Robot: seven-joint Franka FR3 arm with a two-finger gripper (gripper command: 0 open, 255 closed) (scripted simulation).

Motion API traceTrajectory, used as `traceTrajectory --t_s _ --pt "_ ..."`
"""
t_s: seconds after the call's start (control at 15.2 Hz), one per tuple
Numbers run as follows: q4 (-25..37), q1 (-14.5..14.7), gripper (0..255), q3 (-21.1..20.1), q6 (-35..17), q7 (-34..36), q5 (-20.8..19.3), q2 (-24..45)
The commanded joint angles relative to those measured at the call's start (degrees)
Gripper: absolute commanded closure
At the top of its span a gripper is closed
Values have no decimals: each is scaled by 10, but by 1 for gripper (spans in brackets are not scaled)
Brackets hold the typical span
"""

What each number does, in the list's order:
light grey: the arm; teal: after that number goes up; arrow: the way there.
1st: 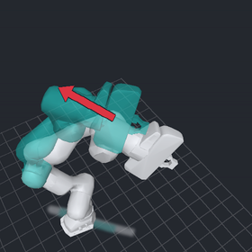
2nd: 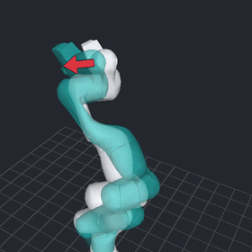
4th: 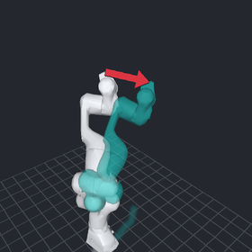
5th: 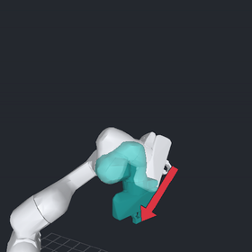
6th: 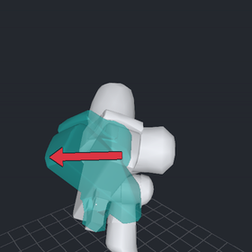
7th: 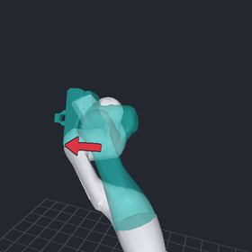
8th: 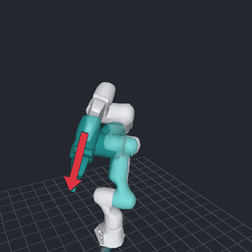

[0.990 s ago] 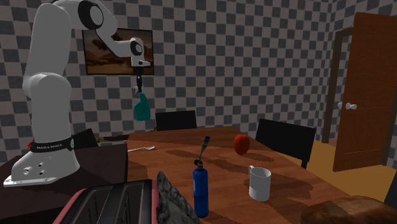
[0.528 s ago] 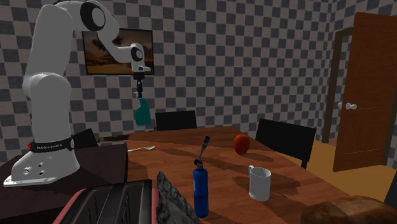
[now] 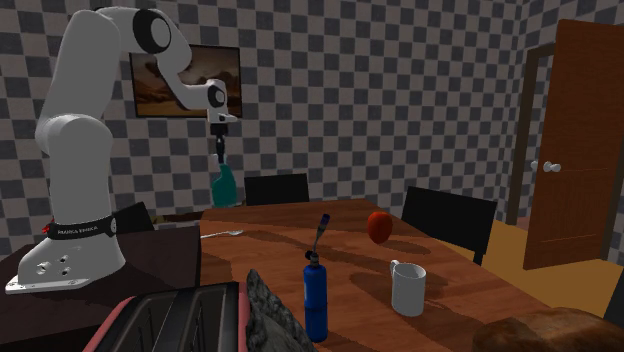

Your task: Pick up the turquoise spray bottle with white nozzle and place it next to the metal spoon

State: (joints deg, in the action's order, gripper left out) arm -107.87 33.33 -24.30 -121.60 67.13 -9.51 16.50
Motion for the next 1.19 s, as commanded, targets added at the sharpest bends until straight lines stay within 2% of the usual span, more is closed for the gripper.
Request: traceTrajectory --t_s 0.0,0.92,1.12 --pt "-8 0 255 2 -14 2 -4 5" --pt "-39 12 255 18 -100 27 -40 67" --pt "-40 13 255 19 -105 29 -43 71"
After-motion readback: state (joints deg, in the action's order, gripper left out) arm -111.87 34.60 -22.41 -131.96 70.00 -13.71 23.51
